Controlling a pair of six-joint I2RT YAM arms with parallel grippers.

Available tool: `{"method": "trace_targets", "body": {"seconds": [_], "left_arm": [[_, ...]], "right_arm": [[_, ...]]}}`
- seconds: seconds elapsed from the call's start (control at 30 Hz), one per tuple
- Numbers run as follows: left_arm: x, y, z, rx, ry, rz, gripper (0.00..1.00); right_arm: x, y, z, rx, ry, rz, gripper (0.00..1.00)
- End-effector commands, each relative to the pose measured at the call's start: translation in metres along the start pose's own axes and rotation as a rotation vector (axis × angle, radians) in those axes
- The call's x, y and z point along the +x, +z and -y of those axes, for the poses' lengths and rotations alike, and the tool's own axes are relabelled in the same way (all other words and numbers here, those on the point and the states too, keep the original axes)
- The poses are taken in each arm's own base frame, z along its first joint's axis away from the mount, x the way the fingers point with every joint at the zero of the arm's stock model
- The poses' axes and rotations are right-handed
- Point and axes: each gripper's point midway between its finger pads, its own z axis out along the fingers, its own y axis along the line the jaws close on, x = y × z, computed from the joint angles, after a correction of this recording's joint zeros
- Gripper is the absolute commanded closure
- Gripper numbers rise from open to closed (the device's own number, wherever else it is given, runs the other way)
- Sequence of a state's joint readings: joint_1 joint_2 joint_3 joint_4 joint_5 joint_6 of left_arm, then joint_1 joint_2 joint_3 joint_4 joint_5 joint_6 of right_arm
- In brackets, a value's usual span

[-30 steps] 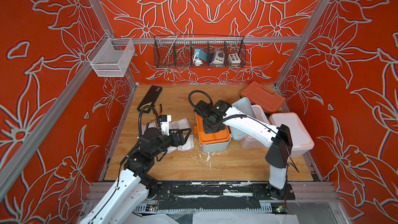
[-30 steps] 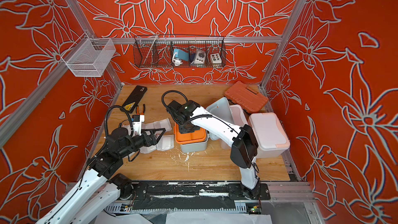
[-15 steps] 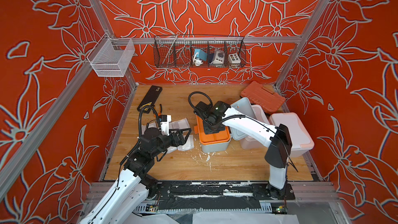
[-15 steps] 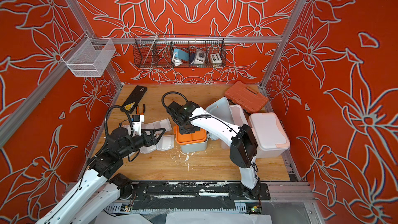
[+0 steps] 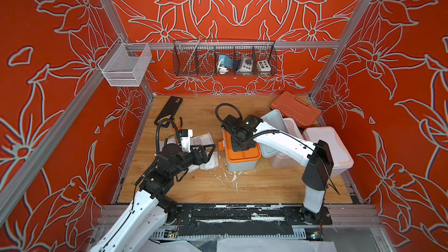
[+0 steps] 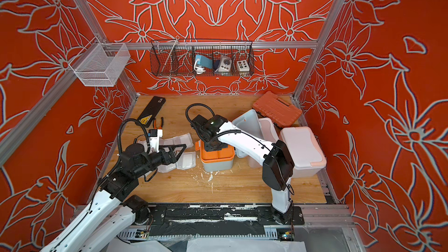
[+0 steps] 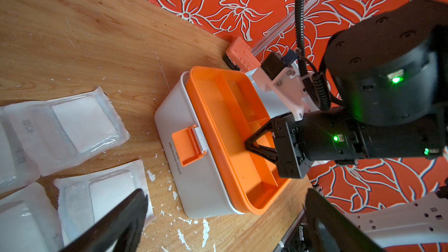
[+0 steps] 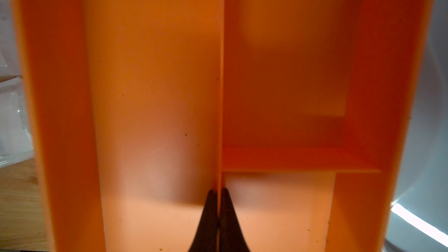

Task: Open first aid kits and take out gauze
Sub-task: Place the compartment layer in the first aid kit.

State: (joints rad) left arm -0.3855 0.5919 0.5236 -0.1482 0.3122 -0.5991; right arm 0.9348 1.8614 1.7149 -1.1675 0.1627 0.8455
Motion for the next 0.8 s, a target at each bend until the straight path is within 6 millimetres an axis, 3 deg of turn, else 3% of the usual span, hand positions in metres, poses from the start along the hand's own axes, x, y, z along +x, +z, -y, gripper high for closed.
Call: {"method": "trace_targets", "body": {"seconds": [0.0,0.17,0.4,0.57,0.77], "left_arm": [[0.001,0.001,0.0,0.009,0.009,0.001,0.02],[0.001,0.001,0.0,0.008,0.005,0.001,0.02],[0.001,0.001,0.0,0.008,0.008,-0.001,0.02],[0.001,0.002,0.0,0.008,0.009,-0.003,0.02],[0.001,0.004,0.001,0.014,0.007,-0.008,0.02]], "right_arm": [[0.003,0.001,0.01,0.021,0.016,-0.003,1.0],[0.008,0.008,0.0,-0.032,0.008,-0.019,1.0],[0.011,0.018,0.001,-0.022,-0.007,-0.027,1.0],[0.006,0.013,0.006,0.007,-0.023,-0.004,1.0],[-0.001,0.008,-0.003,-0.023,-0.044,0.004,1.0]]}}
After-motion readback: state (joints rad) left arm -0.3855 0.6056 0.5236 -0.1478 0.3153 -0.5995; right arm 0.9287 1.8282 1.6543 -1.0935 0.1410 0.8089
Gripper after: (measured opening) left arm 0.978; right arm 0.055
